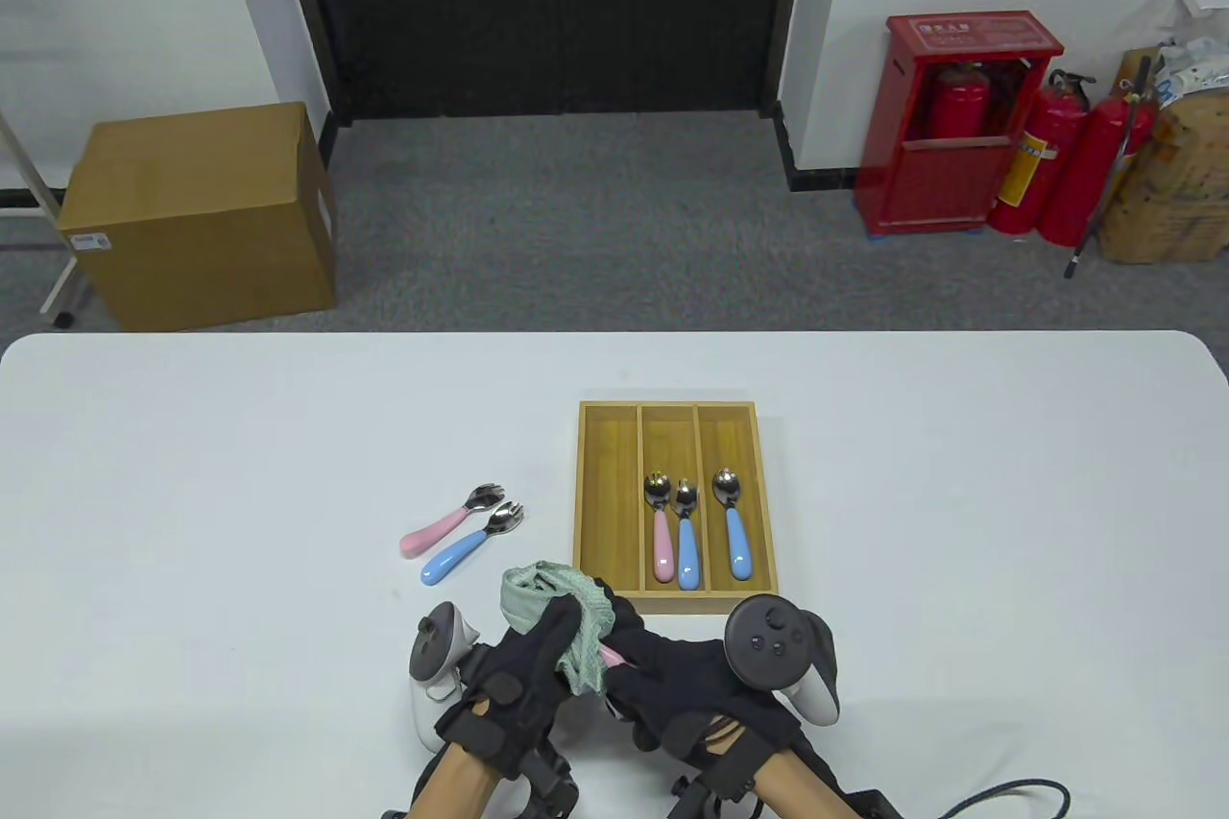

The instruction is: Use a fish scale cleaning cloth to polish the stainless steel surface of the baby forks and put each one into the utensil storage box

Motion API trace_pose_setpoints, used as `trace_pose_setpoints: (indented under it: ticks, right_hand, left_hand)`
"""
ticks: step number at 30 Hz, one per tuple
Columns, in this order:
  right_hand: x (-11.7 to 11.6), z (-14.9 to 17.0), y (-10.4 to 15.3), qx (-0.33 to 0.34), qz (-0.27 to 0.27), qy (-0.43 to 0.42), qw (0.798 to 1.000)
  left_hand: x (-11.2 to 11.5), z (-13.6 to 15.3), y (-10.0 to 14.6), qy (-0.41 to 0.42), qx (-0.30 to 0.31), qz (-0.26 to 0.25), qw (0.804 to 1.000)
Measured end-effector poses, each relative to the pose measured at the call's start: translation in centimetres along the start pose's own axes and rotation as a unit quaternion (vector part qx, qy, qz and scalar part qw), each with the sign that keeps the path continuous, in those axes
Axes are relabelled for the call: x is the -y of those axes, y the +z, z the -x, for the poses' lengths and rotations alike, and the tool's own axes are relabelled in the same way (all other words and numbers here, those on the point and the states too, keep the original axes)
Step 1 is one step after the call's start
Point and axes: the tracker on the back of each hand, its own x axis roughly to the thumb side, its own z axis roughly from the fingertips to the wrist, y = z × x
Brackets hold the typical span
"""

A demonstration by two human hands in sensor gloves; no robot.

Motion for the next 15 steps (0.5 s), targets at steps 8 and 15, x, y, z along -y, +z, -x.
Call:
trace_pose_setpoints:
  ticks: [8, 15]
  right_hand:
    - [-0.3, 0.3, -0.2, 0.004, 0.001, 0.009, 1.000]
    - [-0.5, 0.9, -0.5, -0.001, 0.000, 0.054, 0.999]
  left_hand:
    - [-1.6, -1.7, 0.2, -0.088, 0.009, -0.049, 0.995]
    - [-3.7, -3.2, 1.0, -0.186, 0.000, -0.138, 0.973]
